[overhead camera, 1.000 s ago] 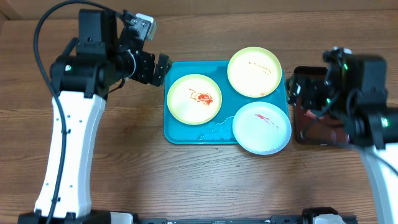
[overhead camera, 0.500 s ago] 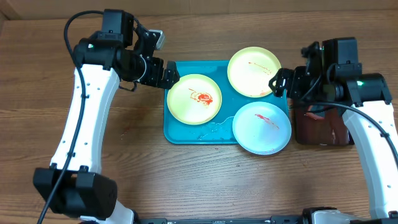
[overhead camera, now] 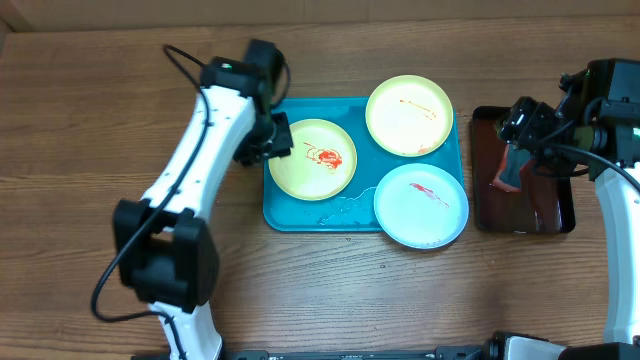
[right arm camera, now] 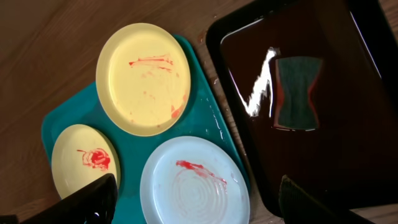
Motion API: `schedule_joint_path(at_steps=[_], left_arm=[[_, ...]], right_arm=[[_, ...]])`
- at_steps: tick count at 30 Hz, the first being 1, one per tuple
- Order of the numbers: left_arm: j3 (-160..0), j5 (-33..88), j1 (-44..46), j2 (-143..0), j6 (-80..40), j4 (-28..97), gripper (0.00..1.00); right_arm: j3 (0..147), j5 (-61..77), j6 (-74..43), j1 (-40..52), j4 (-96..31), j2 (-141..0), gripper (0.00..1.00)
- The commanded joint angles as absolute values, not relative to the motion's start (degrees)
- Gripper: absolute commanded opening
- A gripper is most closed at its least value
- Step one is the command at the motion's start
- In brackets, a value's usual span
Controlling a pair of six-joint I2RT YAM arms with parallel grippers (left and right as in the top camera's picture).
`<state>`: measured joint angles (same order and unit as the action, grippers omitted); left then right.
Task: Clean dirty plates on tray and stack at the side
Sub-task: 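Move left gripper to the left yellow plate's rim and grip it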
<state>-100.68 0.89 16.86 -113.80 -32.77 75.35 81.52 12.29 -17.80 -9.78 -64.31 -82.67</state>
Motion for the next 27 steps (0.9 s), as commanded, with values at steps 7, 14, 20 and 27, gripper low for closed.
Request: schedule_joint_path(at_steps=[7,14,20,27], left_arm=[[-101.6,-2.6,17.6,-122.3,-40.9,75.5,0.17],[-101.3,-2.5,16.4,-122.7,-40.7,74.5,0.24],[-97.8,0.2,16.4,-122.7,-37.8,70.1,0.29],[-93.9,0.6,16.4,-122.7,-37.7,66.5,0.27]], right_arm=[[82.9,9.5,-18.0,-10.2,-66.8,-82.3,0.84],[82.9,9.4,-17.1,-10.2,-68.3,-82.3,0.85],[82.9,9.4,-16.6,-10.2,-68.6,-82.3,0.86],[82.9,9.4,-16.3,-10.2,-68.9,-82.3,0.86]])
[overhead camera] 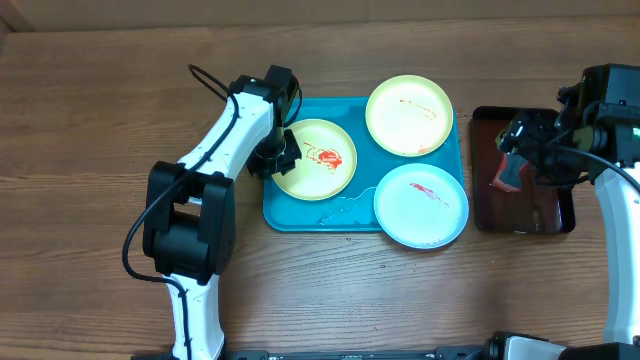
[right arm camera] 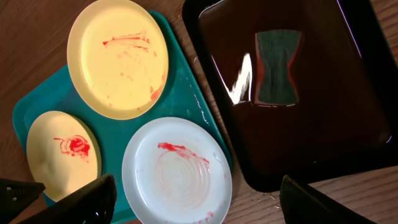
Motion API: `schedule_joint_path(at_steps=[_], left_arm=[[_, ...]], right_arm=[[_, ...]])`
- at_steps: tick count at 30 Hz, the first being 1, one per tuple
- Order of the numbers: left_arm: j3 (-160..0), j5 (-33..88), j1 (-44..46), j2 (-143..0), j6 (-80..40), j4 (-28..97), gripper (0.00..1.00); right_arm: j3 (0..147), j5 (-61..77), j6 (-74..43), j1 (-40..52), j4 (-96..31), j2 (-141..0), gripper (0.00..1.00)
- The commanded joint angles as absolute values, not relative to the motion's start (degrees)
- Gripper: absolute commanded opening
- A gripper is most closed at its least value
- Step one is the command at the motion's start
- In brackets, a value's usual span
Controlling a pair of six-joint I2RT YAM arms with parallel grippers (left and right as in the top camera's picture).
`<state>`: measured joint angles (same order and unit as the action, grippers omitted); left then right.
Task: Clean dirty plates on tray and stack at the side
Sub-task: 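Move left gripper to the left yellow plate's rim and grip it, then lower right gripper into the brown tray and grasp the green sponge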
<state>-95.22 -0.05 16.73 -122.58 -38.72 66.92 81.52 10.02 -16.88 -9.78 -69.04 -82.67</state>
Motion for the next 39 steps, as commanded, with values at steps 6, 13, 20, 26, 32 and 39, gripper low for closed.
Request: schedule_joint_path(at_steps=[6,13,20,26,32,39], left_arm=[[-93.7,0.4,16.1,-122.7,-37.6,66.5,0.27],[-89.7,1.3,16.2,-122.8,-36.4,61.8,0.28],[-88.4,1.3,16.1,-122.8,-34.7,57.5,0.12],[-88.4,-0.1,16.1,-122.8,-34.7,54.3,0.04],[-88.3,-2.1,16.1,-122.8,-33.6,52.4,0.04],[-88.3,-1.6,16.2,-122.8,-30.2,53.0,0.04]], right_arm=[[82.9,9.4,-16.3,-10.2,-68.9,-82.3,0.86],[82.9,8.5,-16.0,-10.2,-69.4,-82.3,0.86],[82.9,7.5,-14.8,-10.2,-70.1,-82.3,0.86],[82.0,6.6,-14.8,-10.2,-69.8,-82.3,0.84],[80.6,4.3,-14.8,-10.2,-68.7,-85.4,0.82],[80.6,4.3,-14.8,-10.2,-64.4,-92.7,0.80]])
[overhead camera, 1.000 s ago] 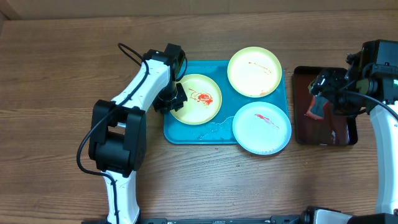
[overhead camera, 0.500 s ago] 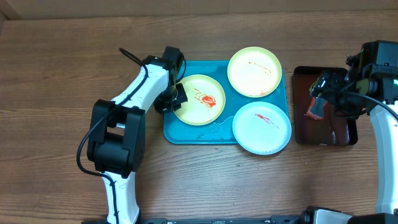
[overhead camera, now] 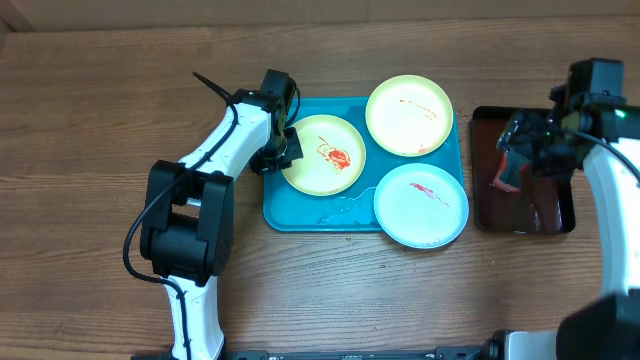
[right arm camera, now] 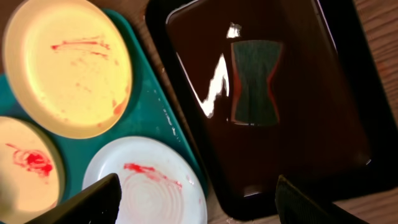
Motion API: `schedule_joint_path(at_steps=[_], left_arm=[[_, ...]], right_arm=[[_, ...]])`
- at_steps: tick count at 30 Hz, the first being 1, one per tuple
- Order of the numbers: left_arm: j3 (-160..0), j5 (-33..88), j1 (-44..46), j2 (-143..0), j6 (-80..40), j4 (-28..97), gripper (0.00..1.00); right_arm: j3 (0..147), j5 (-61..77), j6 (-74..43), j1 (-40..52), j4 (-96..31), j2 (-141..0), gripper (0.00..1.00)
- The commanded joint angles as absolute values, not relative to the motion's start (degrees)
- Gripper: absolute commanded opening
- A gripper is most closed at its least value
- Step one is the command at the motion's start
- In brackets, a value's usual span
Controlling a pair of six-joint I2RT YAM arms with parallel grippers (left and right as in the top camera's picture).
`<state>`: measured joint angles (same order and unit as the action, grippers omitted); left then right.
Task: Clean dirty plates on tray and stack at the side
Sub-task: 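Lower right gripper into the brown tray and grasp the green sponge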
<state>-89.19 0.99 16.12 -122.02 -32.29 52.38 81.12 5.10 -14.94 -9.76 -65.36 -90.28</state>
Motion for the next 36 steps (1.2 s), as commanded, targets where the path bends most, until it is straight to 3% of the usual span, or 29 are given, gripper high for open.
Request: schedule_joint_path(at_steps=[1,8,17,34,36], left_arm=[[-88.3,-1.3,16.2,-122.8,-30.2,53.3,0.04],[-88.3,0.9,16.2,-122.8,-26.4,53.3,0.04],[-88.3,1.0,16.2,-122.8,-25.3,51.3,0.04],[-88.3,0.9,16.2,-122.8,-25.3,50.9,0.04],[-88.3,0.2,16.1,-122.8,-25.3,50.9,0.04]], right_arm=[[80.6,4.3,-14.9,-10.2,-63.9,-93.9,0.78],[80.6,0.0,-15.1,-10.2,-60.9,-102.2,0.60],[80.0,-6.3,-16.3,-10.2,-59.4,-106.7,0.56],[68.5,-6.3,-16.4,-10.2,-42.7,-106.9,0.45],[67.5,-5.9,-16.5,-10.2,-40.9,-106.9,0.40]])
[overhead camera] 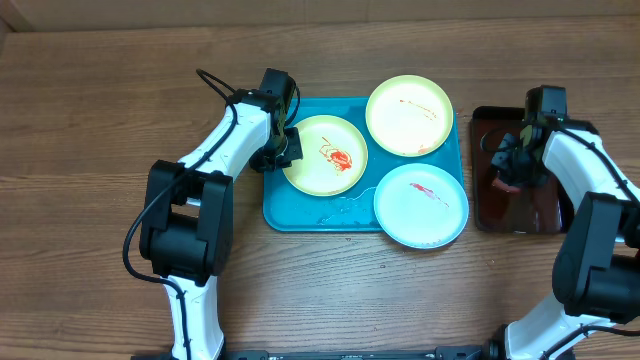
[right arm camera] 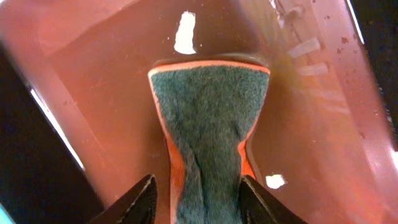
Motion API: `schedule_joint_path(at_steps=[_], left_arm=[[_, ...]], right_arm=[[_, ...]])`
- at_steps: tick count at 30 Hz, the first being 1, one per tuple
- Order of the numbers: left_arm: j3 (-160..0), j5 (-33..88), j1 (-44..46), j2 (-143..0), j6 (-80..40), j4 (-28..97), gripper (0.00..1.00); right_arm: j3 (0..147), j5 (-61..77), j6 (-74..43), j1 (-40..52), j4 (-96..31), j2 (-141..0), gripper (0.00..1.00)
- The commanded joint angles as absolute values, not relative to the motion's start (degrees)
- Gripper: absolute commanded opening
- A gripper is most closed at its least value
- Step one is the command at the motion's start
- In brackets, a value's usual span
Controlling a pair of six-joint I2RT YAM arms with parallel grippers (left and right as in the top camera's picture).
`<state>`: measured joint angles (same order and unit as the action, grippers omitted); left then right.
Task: Clean dirty plates on tray and stack at the side
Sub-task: 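Lower right gripper into the brown tray and grasp the green sponge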
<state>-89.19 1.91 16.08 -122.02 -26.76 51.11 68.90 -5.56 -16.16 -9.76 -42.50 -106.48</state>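
Observation:
Three dirty plates lie on a teal tray [overhead camera: 300,215]: a small yellow plate [overhead camera: 325,155] with a red smear, a larger yellow plate [overhead camera: 408,115] and a white plate [overhead camera: 421,205]. My left gripper [overhead camera: 283,150] is closed on the small yellow plate's left rim. A green sponge with orange sides [right arm camera: 208,118] lies in the wet dark tray [right arm camera: 93,93]. My right gripper [right arm camera: 198,199] is low over it, open, one finger on either side of the sponge's waist, with a sliver of tray showing on the left.
The dark tray [overhead camera: 545,215] sits on the wooden table right of the teal tray. Water drops lie on the teal tray between the plates. Bare wood spreads left of the left arm and along the front edge.
My right gripper has come down from high over the dark tray to the sponge, and its fingers have narrowed around it. The left gripper and small yellow plate look unchanged.
My left gripper was first beside the small yellow plate's left rim, then at the rim. Later the plate sat a little further right with the gripper on it. Meanwhile my right gripper hung wide open over the trays, shifted toward the sponge, and now straddles it.

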Motion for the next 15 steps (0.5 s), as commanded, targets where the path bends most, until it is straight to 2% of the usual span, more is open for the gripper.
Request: schedule_joint_path(at_steps=[1,8,10,15], left_arm=[[-88.3,-0.3,16.1,-122.8,-25.3,50.8,0.04],[-88.3,-1.9,16.2,-122.8,-25.3,50.6,0.04],[-88.3,-1.9,16.2,-122.8,-25.3,50.6,0.04],[-88.3,-1.9,16.2,-122.8,-25.3,50.6,0.04]], right_arm=[[67.3,-5.9,-16.5,-10.2,-40.5,-106.8,0.40],[66.7,-6.0,-16.3,-10.2,-37.8,-106.8,0.30],[66.6,-6.7,-16.3,-10.2,-37.5,-106.8,0.23],[64.4,-6.9,-14.7,-10.2,-35.6,-106.9,0.23]])
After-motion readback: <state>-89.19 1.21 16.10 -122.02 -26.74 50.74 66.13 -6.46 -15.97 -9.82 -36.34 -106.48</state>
